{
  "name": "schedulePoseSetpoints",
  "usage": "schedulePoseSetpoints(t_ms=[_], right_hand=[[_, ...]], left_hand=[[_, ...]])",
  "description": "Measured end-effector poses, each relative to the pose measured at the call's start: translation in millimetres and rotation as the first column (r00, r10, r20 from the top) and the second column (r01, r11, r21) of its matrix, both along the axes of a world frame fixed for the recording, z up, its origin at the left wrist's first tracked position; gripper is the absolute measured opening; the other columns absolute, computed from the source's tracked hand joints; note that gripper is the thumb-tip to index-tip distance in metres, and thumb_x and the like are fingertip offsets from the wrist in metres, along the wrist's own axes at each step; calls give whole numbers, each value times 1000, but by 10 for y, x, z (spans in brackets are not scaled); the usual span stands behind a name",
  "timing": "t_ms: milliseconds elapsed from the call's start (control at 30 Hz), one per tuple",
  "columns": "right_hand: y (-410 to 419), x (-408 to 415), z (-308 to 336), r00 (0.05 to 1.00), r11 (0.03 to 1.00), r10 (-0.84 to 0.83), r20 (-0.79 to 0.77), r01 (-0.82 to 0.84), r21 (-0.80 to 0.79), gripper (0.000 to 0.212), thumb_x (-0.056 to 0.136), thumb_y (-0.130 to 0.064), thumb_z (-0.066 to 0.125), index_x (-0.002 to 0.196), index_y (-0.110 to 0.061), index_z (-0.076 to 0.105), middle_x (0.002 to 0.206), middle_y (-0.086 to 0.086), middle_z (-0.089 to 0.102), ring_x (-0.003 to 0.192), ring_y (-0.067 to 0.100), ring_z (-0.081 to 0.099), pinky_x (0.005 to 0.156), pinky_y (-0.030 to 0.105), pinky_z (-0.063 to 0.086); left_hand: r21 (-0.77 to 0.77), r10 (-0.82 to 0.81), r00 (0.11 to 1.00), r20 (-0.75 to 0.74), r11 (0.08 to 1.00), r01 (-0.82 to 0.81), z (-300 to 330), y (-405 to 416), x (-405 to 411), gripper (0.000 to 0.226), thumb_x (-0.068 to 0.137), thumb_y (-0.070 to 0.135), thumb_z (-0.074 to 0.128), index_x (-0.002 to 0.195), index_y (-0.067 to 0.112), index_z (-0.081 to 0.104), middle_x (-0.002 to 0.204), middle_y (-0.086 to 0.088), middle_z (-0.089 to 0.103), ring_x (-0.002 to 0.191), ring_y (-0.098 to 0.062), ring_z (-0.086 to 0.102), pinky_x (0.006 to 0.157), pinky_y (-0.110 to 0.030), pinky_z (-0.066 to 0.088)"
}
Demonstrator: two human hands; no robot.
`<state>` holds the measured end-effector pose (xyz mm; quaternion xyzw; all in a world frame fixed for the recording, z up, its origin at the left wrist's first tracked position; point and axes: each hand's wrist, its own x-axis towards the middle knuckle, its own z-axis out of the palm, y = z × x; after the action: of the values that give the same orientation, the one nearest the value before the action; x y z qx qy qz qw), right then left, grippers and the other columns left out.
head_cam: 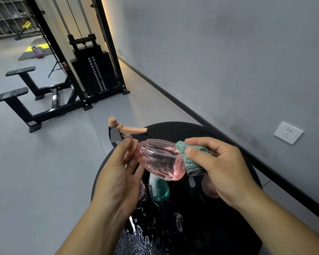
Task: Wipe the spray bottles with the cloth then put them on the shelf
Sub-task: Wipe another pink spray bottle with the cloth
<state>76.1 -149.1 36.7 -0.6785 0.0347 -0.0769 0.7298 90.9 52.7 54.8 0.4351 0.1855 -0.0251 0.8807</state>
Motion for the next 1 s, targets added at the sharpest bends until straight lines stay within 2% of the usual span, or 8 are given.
schedulePoseSetpoints(t_ms=[100,200,267,433,633,767,867,1000], right_hand=[[9,-10,-6,1000,1000,-21,7,21,-7,23,87,-8,79,95,-29,83,98,-3,80,92,15,76,83,32,59],[-2,5,-17,999,998,-52,12,53,-25,24,87,-9,79,95,-31,82,96,-5,80,91,12,76,79,27,58],[-15,12,-17,998,997,-60,15,61,-54,22,87,-9,80,95,-30,82,97,-6,80,91,11,76,79,27,58],[-34,8,-28,997,963,-67,48,77,-260,19,88,-17,80,96,-35,80,101,-11,77,95,7,73,83,28,60],[10,-49,80,951,845,-59,304,209,-492,19,90,-13,78,103,-27,78,106,-19,69,102,-4,65,77,2,47],[162,-69,48,943,755,119,310,117,-645,21,94,-18,74,113,-26,77,112,-21,64,110,0,61,86,14,54],[158,-34,27,959,690,121,258,105,-716,18,95,-24,69,112,-28,75,111,-20,61,105,3,62,82,25,59],[48,9,11,982,727,18,186,115,-677,14,94,-25,68,106,-30,74,107,-20,62,96,-3,63,76,12,55]], left_hand=[[102,6,1000,1,995,-6,7,-40,-34,17,100,29,70,94,14,73,91,-3,79,90,-17,77,92,-42,62],[204,-36,999,-23,978,40,-17,-37,-64,18,100,38,70,99,21,76,103,5,82,105,-14,75,97,-45,57],[211,-38,998,-49,976,48,-30,-30,-70,20,100,38,71,105,20,79,110,6,83,113,-15,74,103,-48,56],[160,-41,998,-52,986,49,-35,-37,-59,17,98,24,74,108,11,78,111,-3,83,110,-22,79,99,-48,62],[174,-66,998,-20,982,69,-100,-54,-68,17,100,20,72,109,7,78,112,-7,83,117,-26,76,103,-55,59],[220,-100,995,2,971,97,-125,-132,-110,23,100,23,72,116,7,78,112,-4,83,116,-23,77,99,-53,63],[218,-80,997,4,973,77,-131,-119,-107,16,100,24,72,107,11,79,109,-3,83,116,-24,76,96,-55,63],[221,-67,998,16,973,62,-124,-78,-80,19,100,25,73,109,8,79,111,-3,83,119,-25,75,96,-55,63]])
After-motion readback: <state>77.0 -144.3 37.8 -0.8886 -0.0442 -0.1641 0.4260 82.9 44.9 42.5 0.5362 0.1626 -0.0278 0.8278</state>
